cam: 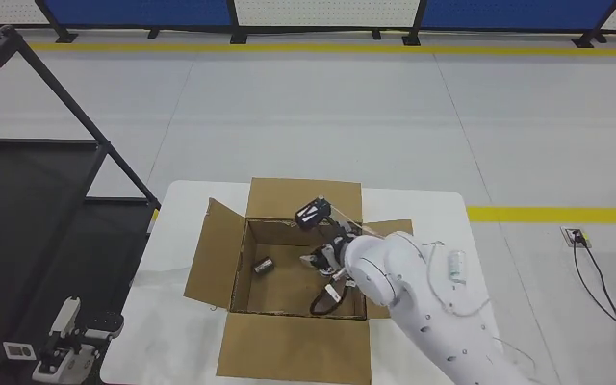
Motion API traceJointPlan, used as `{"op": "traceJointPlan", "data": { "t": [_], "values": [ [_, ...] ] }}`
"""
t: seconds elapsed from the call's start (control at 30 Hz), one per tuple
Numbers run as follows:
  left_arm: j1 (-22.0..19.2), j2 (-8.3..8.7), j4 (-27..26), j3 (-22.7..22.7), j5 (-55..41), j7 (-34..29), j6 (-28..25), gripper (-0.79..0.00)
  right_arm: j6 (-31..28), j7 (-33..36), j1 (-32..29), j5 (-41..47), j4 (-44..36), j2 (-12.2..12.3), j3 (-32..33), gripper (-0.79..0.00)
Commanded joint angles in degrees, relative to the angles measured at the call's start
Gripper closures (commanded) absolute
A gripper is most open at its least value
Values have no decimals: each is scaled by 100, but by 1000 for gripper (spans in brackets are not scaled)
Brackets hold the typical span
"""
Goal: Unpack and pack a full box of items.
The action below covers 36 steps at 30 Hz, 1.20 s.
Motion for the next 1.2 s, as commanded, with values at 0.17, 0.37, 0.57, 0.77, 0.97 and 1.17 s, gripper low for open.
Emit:
{"op": "traceJointPlan", "data": {
  "t": [0.17,0.37,0.57,0.77,0.97,1.17],
  "values": [
    [0,0,0,0,1,1,0,-785,-54,-208,281,407,1046,-220,-349,-785],
    [0,0,0,0,1,1,0,-785,-316,-380,362,545,1686,-323,-477,-785],
    [0,0,0,0,1,1,0,-785,-369,-607,477,485,2233,-442,-633,-785],
    [0,0,0,0,1,1,0,-785,-286,-730,595,417,2662,-594,-824,-785],
    [0,0,0,0,1,1,0,-785,-374,-850,754,557,3207,-755,-921,-785],
    [0,0,0,0,1,1,0,-785,-445,-879,887,704,3643,-904,-987,-425]
  ]
}}
